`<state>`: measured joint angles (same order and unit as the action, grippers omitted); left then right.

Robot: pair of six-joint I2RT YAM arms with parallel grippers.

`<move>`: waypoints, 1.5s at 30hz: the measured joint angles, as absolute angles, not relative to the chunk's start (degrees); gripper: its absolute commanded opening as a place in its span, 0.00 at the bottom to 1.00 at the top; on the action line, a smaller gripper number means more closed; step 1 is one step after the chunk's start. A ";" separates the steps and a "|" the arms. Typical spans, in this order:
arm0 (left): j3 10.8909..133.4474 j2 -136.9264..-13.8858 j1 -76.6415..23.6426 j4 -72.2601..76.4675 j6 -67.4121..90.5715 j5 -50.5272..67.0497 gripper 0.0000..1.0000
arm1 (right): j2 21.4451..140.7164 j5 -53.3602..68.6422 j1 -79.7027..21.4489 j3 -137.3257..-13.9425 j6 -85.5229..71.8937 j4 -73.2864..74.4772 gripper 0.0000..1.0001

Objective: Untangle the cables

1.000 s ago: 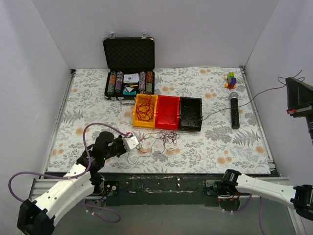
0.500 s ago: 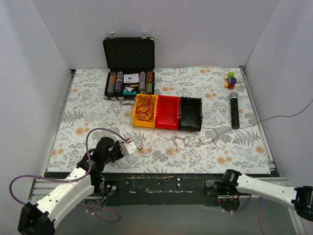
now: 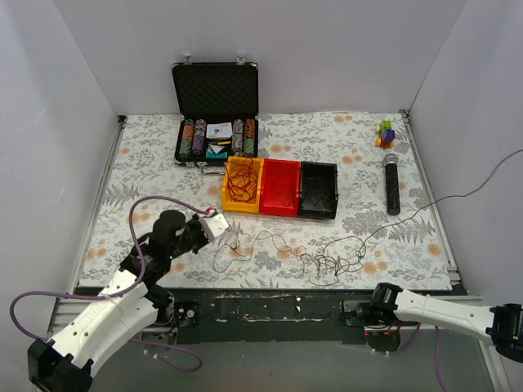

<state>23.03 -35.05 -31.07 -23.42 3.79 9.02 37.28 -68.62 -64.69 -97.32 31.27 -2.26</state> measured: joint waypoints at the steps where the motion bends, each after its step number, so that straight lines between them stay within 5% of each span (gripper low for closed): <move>1: 25.67 -35.51 -31.07 -23.20 4.54 10.07 0.00 | 38.04 -68.16 -64.71 -97.32 29.74 -0.43 0.01; 8: 41.76 -39.79 -31.07 -21.93 9.43 20.08 0.00 | 39.94 -63.79 -65.28 -90.89 12.88 15.20 0.01; 20: 60.16 -46.48 -31.07 -20.58 15.97 27.55 0.00 | 41.50 -46.28 -65.34 -55.59 -26.61 34.85 0.01; 31: 78.22 -52.45 -31.07 -18.92 17.67 33.74 0.00 | 40.80 -39.97 -65.39 -46.35 -39.03 40.18 0.59; 45: 81.12 -56.16 -31.05 -17.96 21.28 38.65 0.00 | 43.83 -17.82 -65.39 -50.74 -15.18 10.96 0.70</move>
